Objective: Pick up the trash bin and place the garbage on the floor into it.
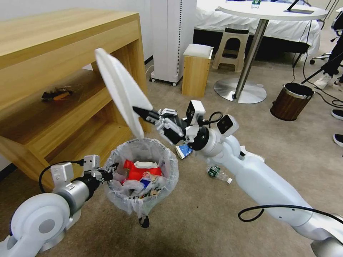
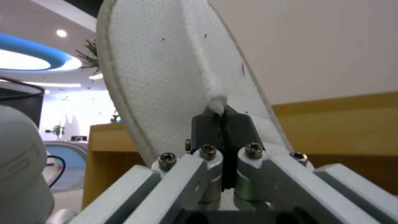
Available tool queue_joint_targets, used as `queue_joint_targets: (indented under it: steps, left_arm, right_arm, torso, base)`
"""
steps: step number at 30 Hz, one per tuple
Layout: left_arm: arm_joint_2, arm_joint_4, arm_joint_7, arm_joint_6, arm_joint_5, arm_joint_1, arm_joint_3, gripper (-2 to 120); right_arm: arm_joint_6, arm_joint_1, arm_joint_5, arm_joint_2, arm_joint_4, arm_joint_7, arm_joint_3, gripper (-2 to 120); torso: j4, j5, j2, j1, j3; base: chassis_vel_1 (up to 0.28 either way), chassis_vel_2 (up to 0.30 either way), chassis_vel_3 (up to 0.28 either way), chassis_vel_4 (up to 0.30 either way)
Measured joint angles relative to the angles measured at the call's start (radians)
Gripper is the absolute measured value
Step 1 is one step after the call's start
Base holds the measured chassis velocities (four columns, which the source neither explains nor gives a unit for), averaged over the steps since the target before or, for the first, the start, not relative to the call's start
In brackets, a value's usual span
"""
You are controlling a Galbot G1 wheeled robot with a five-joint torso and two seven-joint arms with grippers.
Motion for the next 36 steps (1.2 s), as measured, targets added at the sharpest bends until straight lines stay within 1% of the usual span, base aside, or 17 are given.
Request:
queue_joint_targets:
  steps: [6, 10, 17, 27, 29, 30, 33, 34, 36]
  left_arm:
    - [-0.012, 0.002, 0.005, 0.000, -0.008, -0.010, 0.005, 0]
    - [-0.013, -0.002, 0.012, 0.000, -0.008, -0.004, -0.006, 0]
    - [0.000, -0.017, 0.015, 0.000, -0.013, 0.015, -0.052, 0]
    - [0.002, -0.033, 0.016, -0.001, -0.017, 0.029, -0.080, 0]
    - [0.003, -0.036, 0.016, -0.001, -0.017, 0.032, -0.087, 0]
    - [0.003, -0.036, 0.016, -0.001, -0.017, 0.032, -0.087, 0]
    - [0.004, -0.042, 0.016, -0.001, -0.019, 0.034, -0.091, 0]
    - [0.004, -0.042, 0.016, -0.001, -0.019, 0.034, -0.091, 0]
    - [0.004, -0.045, 0.016, -0.001, -0.020, 0.035, -0.091, 0]
  right_arm:
    - [0.003, -0.023, -0.030, 0.012, -0.017, -0.010, -0.025, 0]
    - [0.010, -0.038, -0.064, 0.015, -0.042, -0.029, -0.040, 0]
    - [0.018, -0.067, -0.106, -0.005, -0.064, -0.066, -0.043, 0]
    - [0.026, -0.084, -0.126, -0.023, -0.070, -0.078, -0.034, 0]
    - [0.030, -0.090, -0.132, -0.030, -0.072, -0.078, -0.027, 9]
    - [0.030, -0.090, -0.132, -0.030, -0.072, -0.078, -0.027, 9]
    - [0.032, -0.097, -0.135, -0.037, -0.071, -0.078, -0.019, 24]
    - [0.032, -0.097, -0.135, -0.037, -0.071, -0.078, -0.019, 24]
    - [0.032, -0.099, -0.137, -0.037, -0.069, -0.078, -0.017, 32]
  torso:
    - [0.0000, 0.0001, 0.000, 0.000, 0.000]
    - [0.0000, 0.0000, 0.000, 0.000, 0.000]
    - [0.0000, 0.0001, 0.000, 0.000, 0.000]
    - [0.0000, 0.0001, 0.000, 0.000, 0.000]
    - [0.0000, 0.0001, 0.000, 0.000, 0.000]
    - [0.0000, 0.0001, 0.000, 0.000, 0.000]
    - [0.0000, 0.0001, 0.000, 0.000, 0.000]
    - [0.0000, 0.0001, 0.000, 0.000, 0.000]
    - [0.0000, 0.0001, 0.000, 0.000, 0.000]
  base:
    - [0.000, 0.000, 0.000, 0.000]
    - [0.000, 0.000, 0.000, 0.000]
    - [0.000, 0.000, 0.000, 0.000]
    - [0.000, 0.000, 0.000, 0.000]
    - [0.000, 0.000, 0.000, 0.000]
    - [0.000, 0.000, 0.000, 0.000]
    - [0.000, 0.000, 0.000, 0.000]
    - [0.000, 0.000, 0.000, 0.000]
    - [0.000, 0.000, 0.000, 0.000]
